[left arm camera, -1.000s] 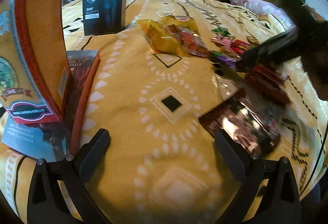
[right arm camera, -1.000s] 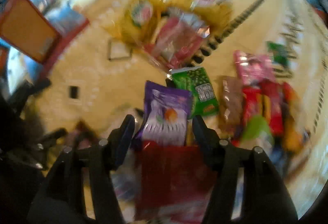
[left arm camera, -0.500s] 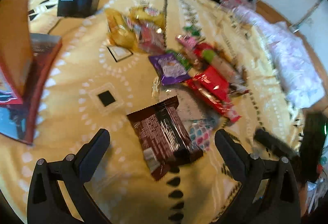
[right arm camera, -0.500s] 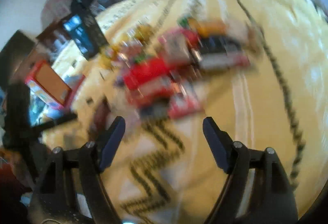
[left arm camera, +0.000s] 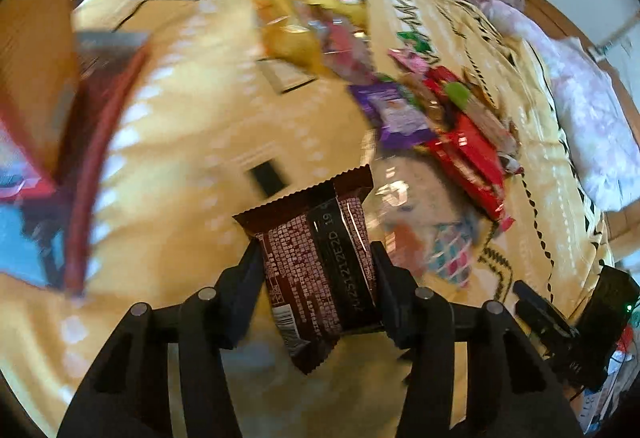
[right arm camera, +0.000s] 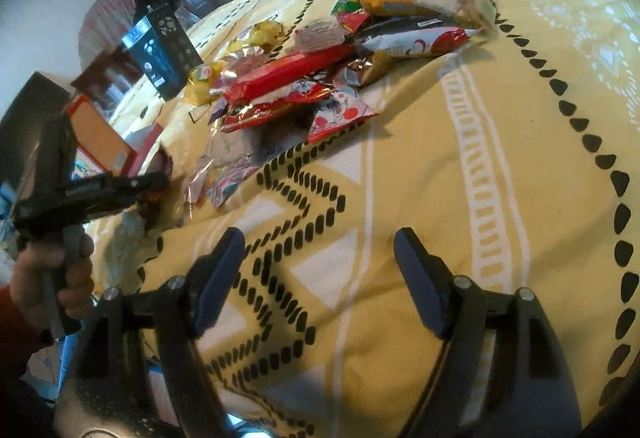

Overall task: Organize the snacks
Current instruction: 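Grasp the green-labelled Wafer bar with the right tool while the left tool holds the chocolate bar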

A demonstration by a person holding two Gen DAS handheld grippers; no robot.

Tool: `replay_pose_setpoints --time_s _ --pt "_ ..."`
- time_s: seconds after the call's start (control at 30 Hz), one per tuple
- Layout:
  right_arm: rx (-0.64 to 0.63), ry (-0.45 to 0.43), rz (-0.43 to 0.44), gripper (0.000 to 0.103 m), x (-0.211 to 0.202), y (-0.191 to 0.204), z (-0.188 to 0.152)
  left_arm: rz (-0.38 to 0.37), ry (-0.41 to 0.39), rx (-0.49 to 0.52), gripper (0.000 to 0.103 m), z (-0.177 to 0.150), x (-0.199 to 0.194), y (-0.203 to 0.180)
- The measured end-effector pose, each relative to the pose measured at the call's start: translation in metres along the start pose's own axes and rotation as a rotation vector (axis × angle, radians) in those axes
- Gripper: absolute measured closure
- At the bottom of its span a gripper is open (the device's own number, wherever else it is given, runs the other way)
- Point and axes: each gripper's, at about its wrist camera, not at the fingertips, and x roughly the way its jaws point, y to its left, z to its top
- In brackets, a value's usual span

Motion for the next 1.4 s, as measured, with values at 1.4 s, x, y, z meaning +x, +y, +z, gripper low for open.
replay_pose_setpoints --time_s 1.4 --pt "-0.048 -0.078 -0.028 0.029 -0.010 0.014 0.049 0.188 -0.090 0.274 0.056 -0.034 -0.018 -0.021"
